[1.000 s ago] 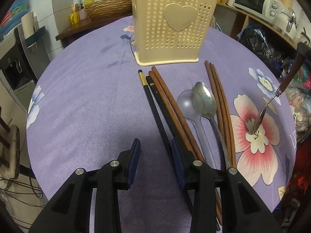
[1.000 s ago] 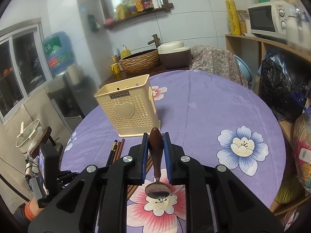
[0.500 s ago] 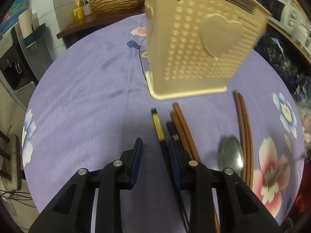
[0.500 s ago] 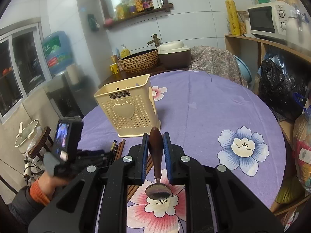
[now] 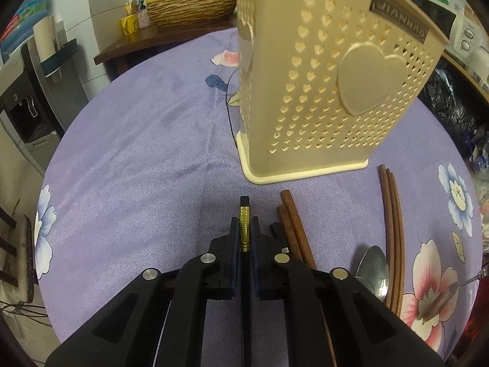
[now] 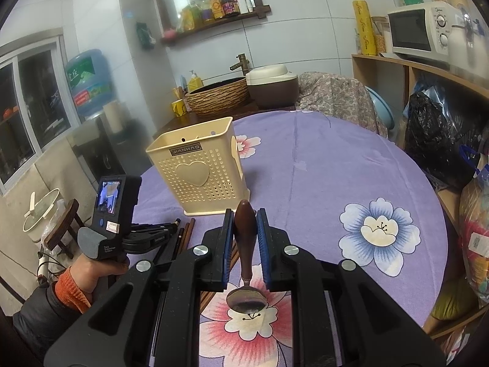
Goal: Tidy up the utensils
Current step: 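Lift the spoon with the right gripper while the left gripper lifts the black chopstick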
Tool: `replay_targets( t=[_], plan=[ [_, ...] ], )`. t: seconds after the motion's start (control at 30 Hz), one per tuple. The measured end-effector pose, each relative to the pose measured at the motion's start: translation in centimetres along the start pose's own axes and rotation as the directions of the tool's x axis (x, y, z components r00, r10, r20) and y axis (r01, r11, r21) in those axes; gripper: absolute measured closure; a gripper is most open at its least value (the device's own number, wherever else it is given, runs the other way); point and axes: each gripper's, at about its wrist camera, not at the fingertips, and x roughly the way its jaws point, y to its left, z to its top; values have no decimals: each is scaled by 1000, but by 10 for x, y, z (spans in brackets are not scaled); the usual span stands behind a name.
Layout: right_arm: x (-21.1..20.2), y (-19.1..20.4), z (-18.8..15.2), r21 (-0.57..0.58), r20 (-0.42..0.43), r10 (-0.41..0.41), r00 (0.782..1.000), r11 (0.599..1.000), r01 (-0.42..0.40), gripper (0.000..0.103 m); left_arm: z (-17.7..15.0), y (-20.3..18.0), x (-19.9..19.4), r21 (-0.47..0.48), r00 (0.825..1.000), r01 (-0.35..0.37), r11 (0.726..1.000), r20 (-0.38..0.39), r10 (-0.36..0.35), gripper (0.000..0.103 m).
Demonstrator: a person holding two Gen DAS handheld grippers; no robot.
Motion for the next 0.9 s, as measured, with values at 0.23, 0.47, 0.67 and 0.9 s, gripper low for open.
replay_targets(
  t=[0.23,0.47,0.67,0.9],
  plan=[
    [-1,-1,0,-2,1,3,1000,1000,-3,87,-5,20,-92,-27,972,90,996,221,-82,95],
    [-2,1,0,-23,2,0,1000,1000,0,87,-11,40,-167,-23,914,109,994,396,-91,95],
    [0,5,0,-38,1,0,1000,999,0,87,-10,48,-167,-34,910,115,993,405,-91,95],
    [-1,7,4,-52,8,14,1000,999,-13,87,-8,60,-176,-41,899,142,989,424,-112,95]
  ],
)
